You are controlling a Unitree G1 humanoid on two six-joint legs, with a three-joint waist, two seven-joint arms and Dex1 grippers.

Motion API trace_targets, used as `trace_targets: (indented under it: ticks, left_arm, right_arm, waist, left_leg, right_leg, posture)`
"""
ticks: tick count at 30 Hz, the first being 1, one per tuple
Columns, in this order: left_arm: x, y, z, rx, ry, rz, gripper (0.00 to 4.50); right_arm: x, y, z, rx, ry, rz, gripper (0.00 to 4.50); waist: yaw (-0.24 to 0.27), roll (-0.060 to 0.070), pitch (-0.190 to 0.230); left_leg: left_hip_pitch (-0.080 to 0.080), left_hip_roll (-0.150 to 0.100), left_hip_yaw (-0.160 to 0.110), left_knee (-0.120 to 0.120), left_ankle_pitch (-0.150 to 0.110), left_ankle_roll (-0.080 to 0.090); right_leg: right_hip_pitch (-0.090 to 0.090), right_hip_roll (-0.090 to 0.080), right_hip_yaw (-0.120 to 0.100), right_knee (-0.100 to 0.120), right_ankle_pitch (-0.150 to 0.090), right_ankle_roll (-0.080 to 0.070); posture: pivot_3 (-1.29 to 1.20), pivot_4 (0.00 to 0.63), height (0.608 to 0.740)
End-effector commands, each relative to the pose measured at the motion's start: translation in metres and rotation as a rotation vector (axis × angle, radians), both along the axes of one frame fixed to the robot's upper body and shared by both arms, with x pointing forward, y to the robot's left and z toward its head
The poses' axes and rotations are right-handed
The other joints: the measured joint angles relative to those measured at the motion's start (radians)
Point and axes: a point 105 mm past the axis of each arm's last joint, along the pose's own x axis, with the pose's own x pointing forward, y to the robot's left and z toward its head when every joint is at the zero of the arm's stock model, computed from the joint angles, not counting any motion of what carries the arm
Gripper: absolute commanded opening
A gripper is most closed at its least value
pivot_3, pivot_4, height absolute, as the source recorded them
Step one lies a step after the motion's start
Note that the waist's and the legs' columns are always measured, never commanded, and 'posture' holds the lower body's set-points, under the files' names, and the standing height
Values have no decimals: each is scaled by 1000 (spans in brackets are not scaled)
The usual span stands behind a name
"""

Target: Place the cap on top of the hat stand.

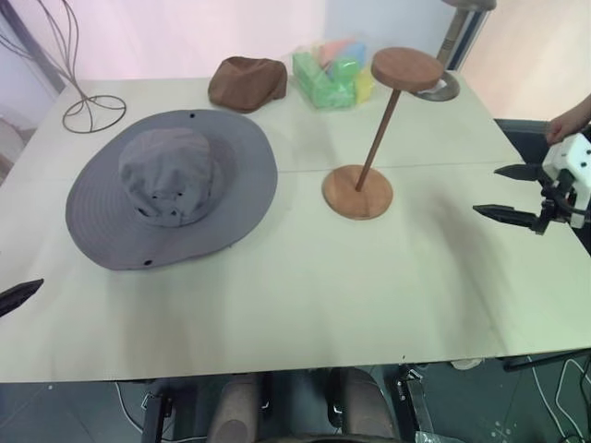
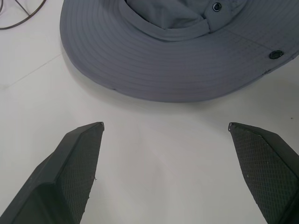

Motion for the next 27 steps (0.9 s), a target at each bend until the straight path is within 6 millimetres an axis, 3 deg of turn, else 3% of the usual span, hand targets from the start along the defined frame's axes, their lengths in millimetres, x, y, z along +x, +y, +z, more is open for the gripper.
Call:
trace_targets:
  ticks: [1, 10, 15, 18, 21, 25, 27]
  left_arm:
    - [2, -3, 9, 33, -19, -19, 4491]
    - [9, -5, 9, 43, -39, -12, 4491]
    - [25, -33, 21, 139, -102, -127, 4491]
    - [33, -62, 20, 245, -112, -260, 4491]
    - [40, -88, 13, 351, -107, -380, 4491]
    - [43, -99, -5, 531, -98, -501, 4491]
    - [47, -105, -11, 541, -131, -520, 4491]
  right_arm:
    - [0, 1, 11, -16, -44, 8, 4439]
    - [4, 0, 18, 4, -58, -22, 4439]
    - [-3, 15, 38, 75, -57, 51, 4439]
    - [-17, 39, 56, 94, -60, 166, 4439]
    - [-44, 66, 67, 109, 4, 314, 4439]
    - [-74, 90, 77, 150, 66, 425, 4439]
    - [-83, 98, 81, 168, 71, 448, 4439]
  waist:
    - [0, 0, 0]
    - [-1, 0, 0]
    - [2, 0, 0]
    - [3, 1, 0]
    - [7, 1, 0]
    - [6, 1, 0]
    - [5, 1, 0]
  left_leg:
    - [0, 0, 0, 0, 0, 0]
    - [0, 0, 0, 0, 0, 1]
    - [0, 0, 0, 1, 1, 1]
    - [0, 0, 0, 1, 1, 1]
    - [0, 0, 1, 1, 1, 1]
    - [0, 1, 1, 0, 1, 1]
    - [0, 1, 1, 1, 0, 0]
  right_leg:
    - [0, 0, 0, 0, 0, 0]
    - [0, 0, 0, 1, 1, 1]
    - [0, 0, 0, 2, 1, 1]
    - [2, 0, 0, 2, 1, 1]
    - [2, 0, 1, 3, 1, 2]
    - [2, 0, 1, 3, 1, 2]
    - [2, 0, 1, 3, 1, 1]
  posture:
    - [0, 150, 740]
    - [0, 150, 740]
    - [0, 150, 740]
    - [0, 150, 740]
    - [0, 150, 740]
    - [0, 150, 740]
    - [0, 150, 740]
